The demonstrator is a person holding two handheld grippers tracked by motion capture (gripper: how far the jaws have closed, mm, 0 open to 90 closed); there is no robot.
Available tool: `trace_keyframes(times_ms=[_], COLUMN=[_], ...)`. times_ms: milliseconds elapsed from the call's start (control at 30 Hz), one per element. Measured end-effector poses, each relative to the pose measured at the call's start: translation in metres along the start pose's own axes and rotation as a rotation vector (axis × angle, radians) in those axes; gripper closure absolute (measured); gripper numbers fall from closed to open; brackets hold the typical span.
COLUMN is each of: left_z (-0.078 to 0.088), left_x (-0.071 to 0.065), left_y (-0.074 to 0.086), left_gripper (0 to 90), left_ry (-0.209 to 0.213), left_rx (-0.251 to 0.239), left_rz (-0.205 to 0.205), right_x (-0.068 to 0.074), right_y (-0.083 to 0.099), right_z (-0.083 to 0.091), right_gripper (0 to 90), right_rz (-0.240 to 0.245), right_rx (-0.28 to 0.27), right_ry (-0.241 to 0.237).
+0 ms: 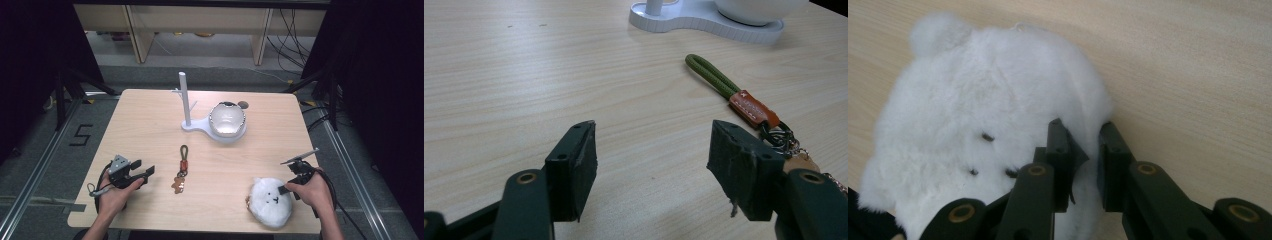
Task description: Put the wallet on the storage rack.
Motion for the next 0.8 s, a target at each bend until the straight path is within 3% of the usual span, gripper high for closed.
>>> trace_keyframes(times_ms=[133,167,233,267,300,367,400,433,500,533,567,733,767,800], left_z=[0.000,0.001,0.001,0.001,0.001,0.001,0.001,0.001,0.001,0.001,0.001,0.002,0.002,0.002], left_x=[0.000,0.000,0.000,0.000,0.000,0.001,0.001,0.001,0.001,0.001,0.001,0.002,0.002,0.002], left_y=[0.001,0.001,0.001,0.001,0.001,0.001,0.001,0.001,0.001,0.001,0.001,0.002,0.001,0.001], left_gripper=[35.4,35.4,35.4,35.4,35.3,35.3,35.3,35.3,35.3,35.3,35.3,35.3,35.2,35.2], left_ry=[-0.001,-0.003,-0.003,-0.001,-0.003,-0.004,-0.005,-0.005,-0.004,-0.004,-0.005,-0.008,-0.005,-0.005], left_rx=[0.002,0.002,0.002,0.000,0.000,0.001,0.000,0.000,-0.001,-0.001,-0.001,0.000,-0.002,-0.002], left_rz=[0.002,0.000,0.003,0.004,0.003,0.002,0.002,0.002,0.003,0.003,0.002,0.004,0.005,0.006], right_x=[0.006,0.008,0.009,0.011,0.011,0.015,0.020,0.018,0.020,0.022,0.021,0.025,0.027,0.027], right_y=[0.004,0.004,0.004,0.003,0.004,0.005,0.007,0.006,0.006,0.007,0.006,0.006,0.007,0.007], right_z=[0.006,0.010,0.012,0.014,0.016,0.021,0.024,0.025,0.029,0.031,0.032,0.044,0.047,0.049], right_gripper=[80.8,81.2,81.3,81.5,81.7,82.1,82.2,82.4,82.7,82.9,83.0,83.4,83.5,83.6], right_rz=[0.003,0.030,0.035,0.081,0.103,0.108,0.089,0.109,0.136,0.118,0.106,0.094,0.088,0.109], right_rx=[-0.050,-0.117,-0.131,-0.187,-0.209,-0.242,-0.242,-0.272,-0.289,-0.275,-0.295,-0.349,-0.376,-0.370], right_ry=[-0.018,-0.011,-0.011,-0.025,-0.026,-0.043,-0.073,-0.052,-0.060,-0.075,-0.055,-0.069,-0.049,-0.081])
Point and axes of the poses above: each handheld gripper's, and its own axes: z roughly backward along the jaws, y roughly out of its underside, x roughly to its left, the point moved 6 cm from there along -z, roughly forward along the jaws, and after that the axes turned 15 degrees about x, right-handed, at the moved point
